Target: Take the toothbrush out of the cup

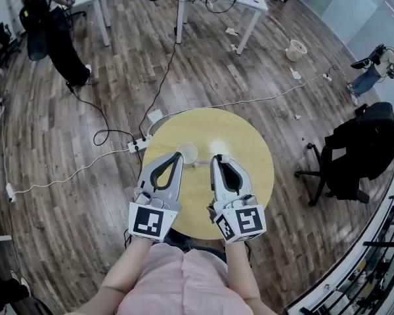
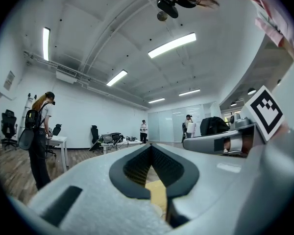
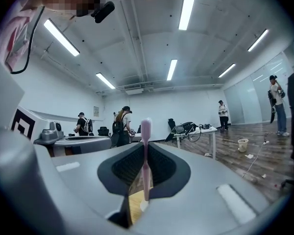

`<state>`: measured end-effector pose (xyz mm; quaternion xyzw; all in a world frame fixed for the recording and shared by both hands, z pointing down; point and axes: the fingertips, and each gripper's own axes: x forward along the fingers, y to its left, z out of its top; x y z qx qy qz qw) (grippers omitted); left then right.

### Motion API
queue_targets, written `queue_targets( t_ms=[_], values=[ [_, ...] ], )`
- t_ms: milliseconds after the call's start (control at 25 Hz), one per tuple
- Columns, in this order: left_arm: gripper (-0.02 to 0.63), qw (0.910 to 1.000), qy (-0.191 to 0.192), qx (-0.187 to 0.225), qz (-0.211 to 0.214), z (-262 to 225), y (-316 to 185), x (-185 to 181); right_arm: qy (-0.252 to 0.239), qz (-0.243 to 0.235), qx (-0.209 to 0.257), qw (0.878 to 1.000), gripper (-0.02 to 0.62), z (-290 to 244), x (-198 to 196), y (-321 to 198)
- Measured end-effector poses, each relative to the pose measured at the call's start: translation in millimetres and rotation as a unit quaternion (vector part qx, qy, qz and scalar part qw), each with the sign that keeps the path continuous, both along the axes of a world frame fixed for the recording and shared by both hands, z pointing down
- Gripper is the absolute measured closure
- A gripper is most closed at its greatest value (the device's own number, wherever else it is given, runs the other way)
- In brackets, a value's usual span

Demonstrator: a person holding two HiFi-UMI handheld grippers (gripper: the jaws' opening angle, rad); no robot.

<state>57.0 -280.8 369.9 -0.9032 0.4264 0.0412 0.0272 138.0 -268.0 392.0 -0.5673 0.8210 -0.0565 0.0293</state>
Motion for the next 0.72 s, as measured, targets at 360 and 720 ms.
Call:
queue_targets(
  t_ms=[360, 720],
  values=[
    [0.609, 1.0, 0.006, 0.003, 0.006, -11, 15, -3, 0.015, -0.013, 0.018, 1.0, 0.563, -17, -5, 14],
    [0.609, 0.9999, 0.012, 0.004, 0.009, -15, 16, -6, 0.028, -0.012, 0.015, 0.999, 0.563, -18, -12, 13]
  ],
)
